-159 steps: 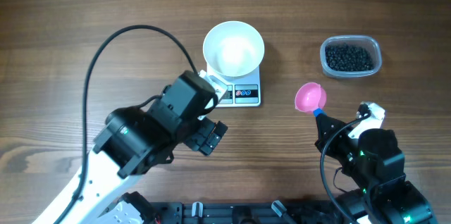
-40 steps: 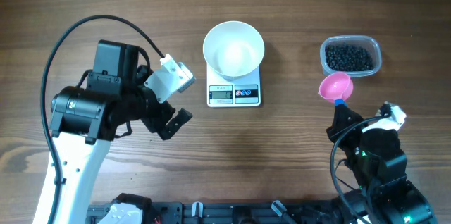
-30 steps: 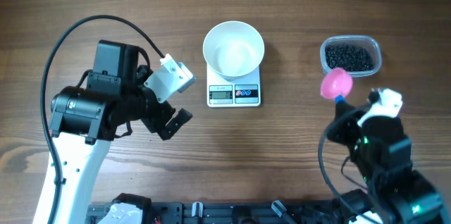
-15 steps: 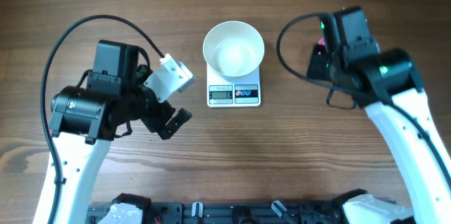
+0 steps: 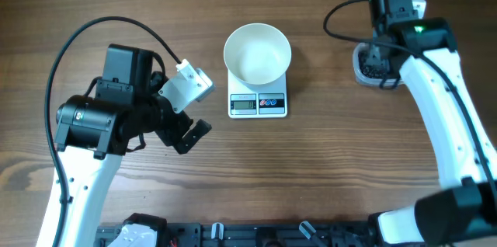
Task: Scoop item into bowl and weigh 150g on scale
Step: 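Lower the pink scoop into the black beans with the right gripper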
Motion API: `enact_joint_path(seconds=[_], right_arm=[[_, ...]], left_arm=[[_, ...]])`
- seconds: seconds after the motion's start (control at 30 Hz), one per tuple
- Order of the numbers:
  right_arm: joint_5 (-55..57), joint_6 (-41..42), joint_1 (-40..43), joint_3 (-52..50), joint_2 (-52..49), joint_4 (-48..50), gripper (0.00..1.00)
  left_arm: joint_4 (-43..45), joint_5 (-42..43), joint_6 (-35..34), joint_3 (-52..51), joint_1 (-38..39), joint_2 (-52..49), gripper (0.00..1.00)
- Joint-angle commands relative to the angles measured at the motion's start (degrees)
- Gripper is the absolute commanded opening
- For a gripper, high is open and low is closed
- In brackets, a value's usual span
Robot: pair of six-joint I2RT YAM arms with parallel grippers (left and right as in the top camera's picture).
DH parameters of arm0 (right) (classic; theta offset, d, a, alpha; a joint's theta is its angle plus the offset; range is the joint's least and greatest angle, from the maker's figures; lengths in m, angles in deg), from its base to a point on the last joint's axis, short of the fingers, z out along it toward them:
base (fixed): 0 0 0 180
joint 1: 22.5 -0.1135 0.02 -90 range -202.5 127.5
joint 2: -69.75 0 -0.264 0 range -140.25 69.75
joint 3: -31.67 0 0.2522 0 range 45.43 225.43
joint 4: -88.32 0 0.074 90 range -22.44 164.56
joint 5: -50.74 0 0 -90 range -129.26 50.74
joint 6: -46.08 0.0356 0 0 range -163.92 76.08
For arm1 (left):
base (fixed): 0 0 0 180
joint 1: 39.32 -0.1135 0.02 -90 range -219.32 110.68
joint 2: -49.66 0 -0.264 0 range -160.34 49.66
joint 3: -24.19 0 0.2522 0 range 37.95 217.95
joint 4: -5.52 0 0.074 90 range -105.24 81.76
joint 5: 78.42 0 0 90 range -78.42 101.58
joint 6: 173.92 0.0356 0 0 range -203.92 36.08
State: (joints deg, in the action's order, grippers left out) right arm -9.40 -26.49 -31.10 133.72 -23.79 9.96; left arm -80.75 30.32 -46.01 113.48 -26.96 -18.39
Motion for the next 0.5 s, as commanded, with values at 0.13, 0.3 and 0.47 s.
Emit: enact_joint_path(seconds=[0.13,0.3,0.47], right_arm=[[1.62,-8.66,0.83,1.27,-7.23,7.89,0.04],[-1.36,-9.99,1.42,1.22,-8.92,7.30,0.04],[-4.02,-14.56,3.04,1.22,-9.07,6.36,0.04]], left_arm=[[0.02,0.07,1.09,0.66,-0.37,0.00,1.00],[0.02,0.07,1.09,0.66,-0.37,0.00,1.00],[0.02,0.07,1.09,0.66,-0.37,0.00,1.00]])
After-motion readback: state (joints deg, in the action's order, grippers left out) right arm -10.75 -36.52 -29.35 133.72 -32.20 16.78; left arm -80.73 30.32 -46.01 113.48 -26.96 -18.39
